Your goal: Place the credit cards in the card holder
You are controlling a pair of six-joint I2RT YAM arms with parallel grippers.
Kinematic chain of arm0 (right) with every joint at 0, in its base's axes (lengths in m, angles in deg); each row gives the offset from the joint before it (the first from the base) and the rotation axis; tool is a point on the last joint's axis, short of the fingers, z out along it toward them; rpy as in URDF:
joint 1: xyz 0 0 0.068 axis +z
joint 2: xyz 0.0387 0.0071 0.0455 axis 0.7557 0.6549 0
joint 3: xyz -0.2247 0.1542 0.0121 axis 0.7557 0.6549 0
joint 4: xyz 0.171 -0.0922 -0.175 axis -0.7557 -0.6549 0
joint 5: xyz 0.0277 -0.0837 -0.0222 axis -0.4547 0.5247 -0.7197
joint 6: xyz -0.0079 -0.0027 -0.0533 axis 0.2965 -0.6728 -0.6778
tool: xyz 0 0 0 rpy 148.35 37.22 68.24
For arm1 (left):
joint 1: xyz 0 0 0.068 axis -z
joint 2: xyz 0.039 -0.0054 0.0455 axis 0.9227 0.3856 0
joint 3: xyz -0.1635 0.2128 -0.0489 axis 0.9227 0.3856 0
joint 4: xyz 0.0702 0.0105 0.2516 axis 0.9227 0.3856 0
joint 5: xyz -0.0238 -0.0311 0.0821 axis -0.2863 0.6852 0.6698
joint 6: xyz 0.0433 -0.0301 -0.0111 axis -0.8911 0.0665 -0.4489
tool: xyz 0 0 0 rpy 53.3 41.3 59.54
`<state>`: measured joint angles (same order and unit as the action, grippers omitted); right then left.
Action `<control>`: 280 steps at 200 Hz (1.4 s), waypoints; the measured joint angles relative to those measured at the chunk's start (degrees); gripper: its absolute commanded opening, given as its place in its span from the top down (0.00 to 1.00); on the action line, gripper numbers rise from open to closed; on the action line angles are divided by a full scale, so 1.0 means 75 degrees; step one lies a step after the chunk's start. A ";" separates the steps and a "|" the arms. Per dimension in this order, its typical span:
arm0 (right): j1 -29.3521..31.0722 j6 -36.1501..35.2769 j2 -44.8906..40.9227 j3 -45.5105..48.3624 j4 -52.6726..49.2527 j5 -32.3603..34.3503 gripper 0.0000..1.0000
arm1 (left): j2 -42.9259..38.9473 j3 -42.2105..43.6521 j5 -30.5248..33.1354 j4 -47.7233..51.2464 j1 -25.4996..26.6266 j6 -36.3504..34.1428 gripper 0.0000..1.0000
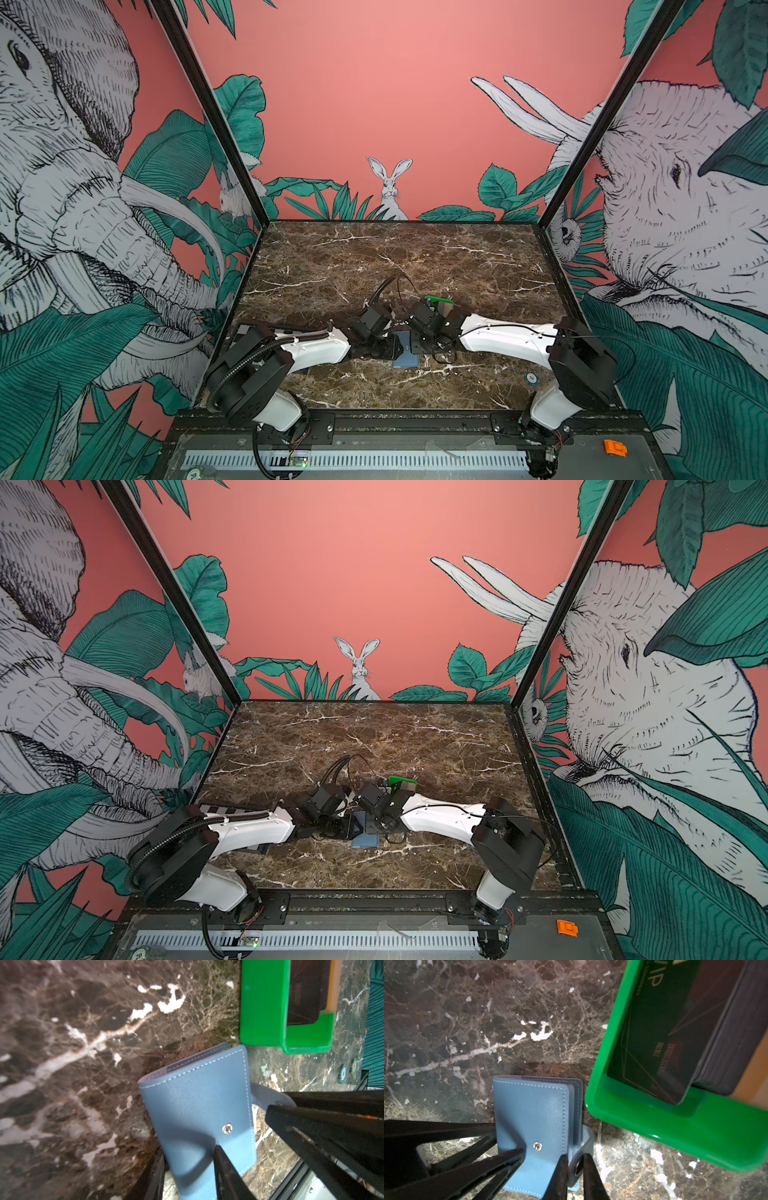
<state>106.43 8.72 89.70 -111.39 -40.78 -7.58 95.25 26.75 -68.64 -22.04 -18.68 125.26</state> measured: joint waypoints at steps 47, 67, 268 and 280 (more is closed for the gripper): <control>0.0000 0.0023 -0.0341 0.0017 -0.0009 0.0117 0.83 | -0.0006 0.0000 0.0067 -0.0006 0.0061 0.0105 0.60; 0.0000 0.0020 -0.0364 0.0017 -0.0026 0.0152 0.84 | -0.0006 0.0000 0.0073 -0.0006 0.0061 0.0111 0.60; 0.0000 -0.0073 0.0038 -0.0192 -0.0099 0.0230 0.82 | -0.0006 0.0015 0.0108 -0.0047 0.0160 0.0166 0.60; 0.0000 -0.0096 0.0038 -0.0192 -0.0134 0.0239 0.81 | -0.0006 0.0015 0.0108 -0.0047 0.0160 0.0166 0.60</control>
<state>106.43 8.00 89.99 -112.83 -41.79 -5.78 95.20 26.86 -67.83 -22.39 -17.47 126.51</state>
